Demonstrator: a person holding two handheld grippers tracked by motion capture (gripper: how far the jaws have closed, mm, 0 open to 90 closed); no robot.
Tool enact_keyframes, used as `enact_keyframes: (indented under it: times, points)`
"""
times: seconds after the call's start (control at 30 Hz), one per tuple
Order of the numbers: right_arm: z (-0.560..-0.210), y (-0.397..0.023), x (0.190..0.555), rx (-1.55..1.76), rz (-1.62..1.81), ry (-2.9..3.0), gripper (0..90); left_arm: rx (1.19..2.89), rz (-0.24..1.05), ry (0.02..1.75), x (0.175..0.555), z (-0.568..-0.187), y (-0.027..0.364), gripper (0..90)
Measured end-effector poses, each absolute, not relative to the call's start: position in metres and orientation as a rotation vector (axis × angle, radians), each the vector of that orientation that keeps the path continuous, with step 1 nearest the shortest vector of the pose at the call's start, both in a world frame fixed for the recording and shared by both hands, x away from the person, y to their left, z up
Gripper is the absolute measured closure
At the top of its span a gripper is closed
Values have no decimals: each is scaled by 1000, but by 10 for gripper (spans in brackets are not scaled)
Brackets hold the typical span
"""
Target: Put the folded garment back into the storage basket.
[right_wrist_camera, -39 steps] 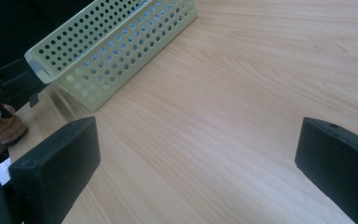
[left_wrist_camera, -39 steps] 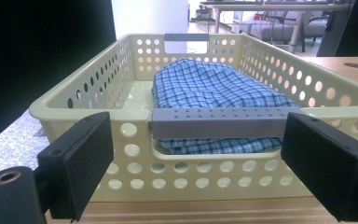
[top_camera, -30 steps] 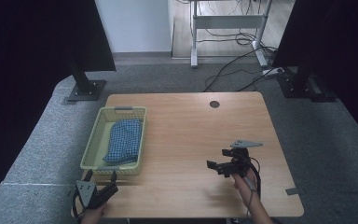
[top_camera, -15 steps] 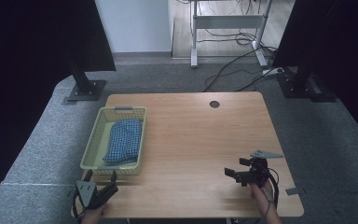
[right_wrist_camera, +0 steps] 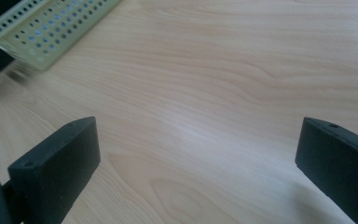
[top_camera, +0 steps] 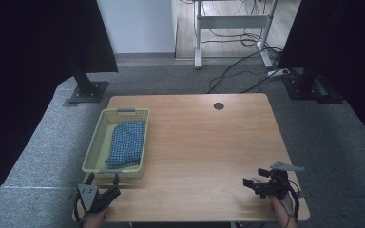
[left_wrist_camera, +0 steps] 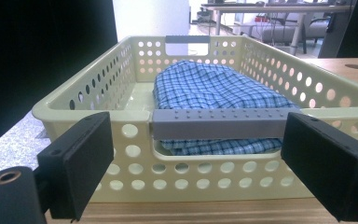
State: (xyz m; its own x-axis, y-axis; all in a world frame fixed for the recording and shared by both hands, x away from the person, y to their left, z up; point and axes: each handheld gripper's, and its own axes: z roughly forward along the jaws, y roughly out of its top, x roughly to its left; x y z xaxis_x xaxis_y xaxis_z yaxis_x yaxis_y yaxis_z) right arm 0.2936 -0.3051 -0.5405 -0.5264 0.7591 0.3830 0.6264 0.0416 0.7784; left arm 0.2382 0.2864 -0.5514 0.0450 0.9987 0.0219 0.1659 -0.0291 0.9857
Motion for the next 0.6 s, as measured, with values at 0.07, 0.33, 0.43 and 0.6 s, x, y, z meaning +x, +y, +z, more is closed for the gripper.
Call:
enact_keyframes:
  times: [0.07,0.33,0.43,0.6]
  points:
    - [-543,-311,290,1463,1489,2158,0,1371,1113,1286,238,-551,286,92]
    - [-557,-323,283,1500,1434,2128,0,1373,1112,1289,239,-551,286,92]
    - [-559,-322,284,1486,1422,2129,0,1373,1113,1285,238,-551,286,92]
    - [-560,-316,283,1468,1361,2128,0,1376,1105,1283,239,-551,287,92]
